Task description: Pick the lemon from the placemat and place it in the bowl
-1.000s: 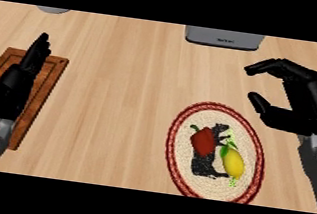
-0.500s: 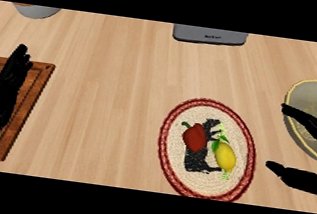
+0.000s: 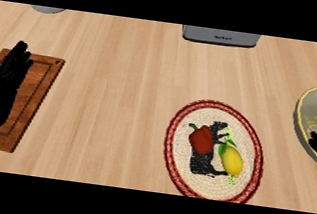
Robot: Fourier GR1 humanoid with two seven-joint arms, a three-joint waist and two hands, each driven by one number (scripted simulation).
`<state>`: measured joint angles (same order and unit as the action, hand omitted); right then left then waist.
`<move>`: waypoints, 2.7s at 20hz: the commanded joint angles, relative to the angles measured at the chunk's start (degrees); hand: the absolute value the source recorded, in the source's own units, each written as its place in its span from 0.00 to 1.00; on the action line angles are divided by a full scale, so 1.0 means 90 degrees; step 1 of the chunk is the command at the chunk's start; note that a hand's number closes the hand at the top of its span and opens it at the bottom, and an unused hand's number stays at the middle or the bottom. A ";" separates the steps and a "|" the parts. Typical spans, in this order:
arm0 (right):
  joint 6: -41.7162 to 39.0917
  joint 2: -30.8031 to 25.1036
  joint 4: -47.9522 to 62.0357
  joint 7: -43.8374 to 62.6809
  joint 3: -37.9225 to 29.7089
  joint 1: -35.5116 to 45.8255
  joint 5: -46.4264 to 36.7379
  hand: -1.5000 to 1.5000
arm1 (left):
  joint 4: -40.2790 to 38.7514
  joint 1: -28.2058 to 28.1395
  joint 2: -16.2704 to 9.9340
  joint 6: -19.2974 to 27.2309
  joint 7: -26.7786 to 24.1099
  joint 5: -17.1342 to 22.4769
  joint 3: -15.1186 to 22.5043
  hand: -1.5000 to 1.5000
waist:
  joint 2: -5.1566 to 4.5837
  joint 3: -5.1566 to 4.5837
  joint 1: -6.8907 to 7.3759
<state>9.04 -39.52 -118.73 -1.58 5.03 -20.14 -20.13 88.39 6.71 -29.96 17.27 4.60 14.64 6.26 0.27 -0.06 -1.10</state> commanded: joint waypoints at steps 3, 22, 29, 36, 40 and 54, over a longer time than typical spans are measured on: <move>-0.1107 -0.0295 -0.0449 0.1580 -0.0392 0.1244 0.0195 0.00 | 0.0116 0.0132 0.0185 -0.0137 0.0218 -0.0206 0.0025 0.50 | -0.0031 0.0003 0.0164; -0.4674 0.0231 0.1558 0.4493 0.2048 0.4327 0.0255 0.00 | 0.0229 -0.0040 0.0434 -0.0281 0.0129 -0.0439 -0.0127 0.50 | -0.0035 0.0003 0.0304; -0.5383 0.0754 0.2247 0.4839 0.2224 0.4383 -0.0142 0.00 | -0.0145 0.0254 0.0467 -0.0629 0.0126 -0.0478 -0.0455 0.50 | -0.0032 0.0005 0.0162; -0.4594 0.0628 0.2390 0.3644 0.2352 0.4490 -0.1720 0.00 | -0.0190 0.0601 0.0519 -0.0656 0.0390 -0.0649 -0.0651 0.50 | -0.0032 0.0009 0.0146; -0.4106 0.0641 0.2234 0.3203 0.2444 0.3613 -0.2365 0.00 | -0.0053 -0.0185 0.0635 -0.0960 -0.0059 -0.0645 -0.0857 0.50 | -0.0024 0.0007 0.0129; -0.4270 0.1639 0.3501 0.2537 0.1989 0.3545 -0.3285 0.00 | -0.0119 0.0058 0.0975 -0.1345 0.0236 -0.1015 -0.1313 0.50 | -0.0030 0.0006 0.0134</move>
<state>-28.03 -25.53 -88.94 23.57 25.44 10.65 -48.28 88.73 7.99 -20.55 8.08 7.65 4.74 -2.68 0.01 0.02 0.07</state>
